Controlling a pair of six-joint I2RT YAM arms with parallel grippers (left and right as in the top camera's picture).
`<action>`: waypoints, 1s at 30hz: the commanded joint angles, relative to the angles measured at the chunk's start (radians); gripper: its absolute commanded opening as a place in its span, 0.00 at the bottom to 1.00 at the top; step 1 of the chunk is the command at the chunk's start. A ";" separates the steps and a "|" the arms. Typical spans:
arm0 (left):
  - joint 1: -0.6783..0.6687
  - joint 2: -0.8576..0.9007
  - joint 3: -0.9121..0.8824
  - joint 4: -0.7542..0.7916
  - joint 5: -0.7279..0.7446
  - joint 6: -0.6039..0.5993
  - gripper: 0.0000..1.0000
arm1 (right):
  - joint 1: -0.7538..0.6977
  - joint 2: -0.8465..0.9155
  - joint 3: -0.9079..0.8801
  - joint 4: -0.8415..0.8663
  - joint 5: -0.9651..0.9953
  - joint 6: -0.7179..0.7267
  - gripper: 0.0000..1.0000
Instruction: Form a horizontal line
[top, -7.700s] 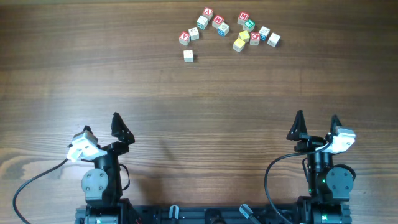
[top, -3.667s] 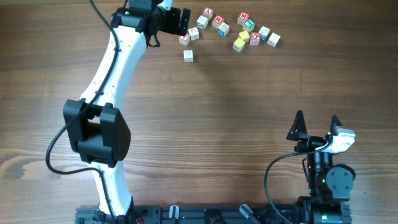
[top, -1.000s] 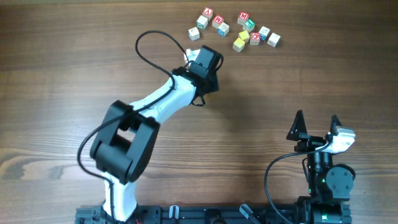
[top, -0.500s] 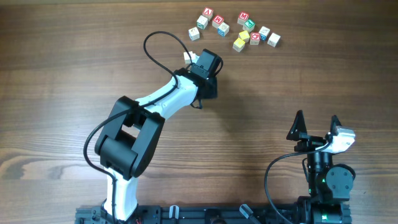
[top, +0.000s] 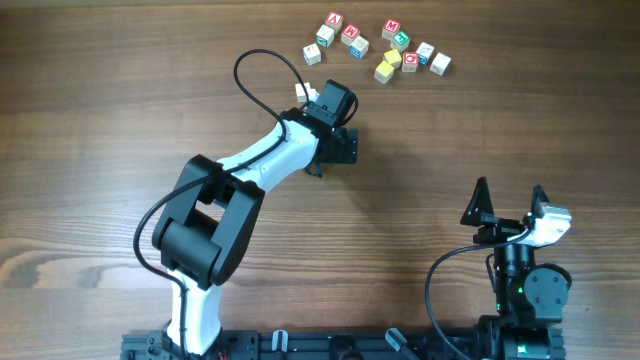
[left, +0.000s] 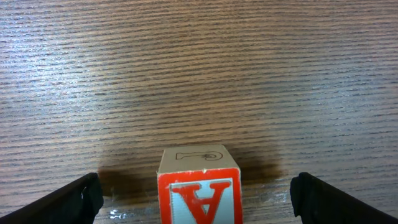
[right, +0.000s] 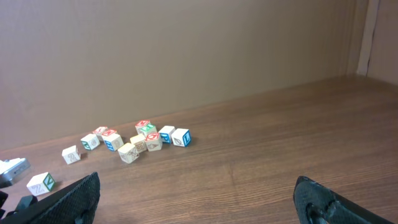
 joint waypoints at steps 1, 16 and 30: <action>0.005 0.006 -0.008 -0.043 0.009 0.002 1.00 | -0.006 -0.004 0.000 0.004 -0.013 -0.006 1.00; 0.008 -0.585 -0.007 -0.429 -0.177 -0.030 1.00 | -0.006 -0.004 -0.001 0.004 -0.013 -0.006 1.00; 0.010 -1.185 -0.301 -0.843 -0.372 -0.367 1.00 | -0.006 -0.004 -0.001 0.004 -0.013 -0.006 1.00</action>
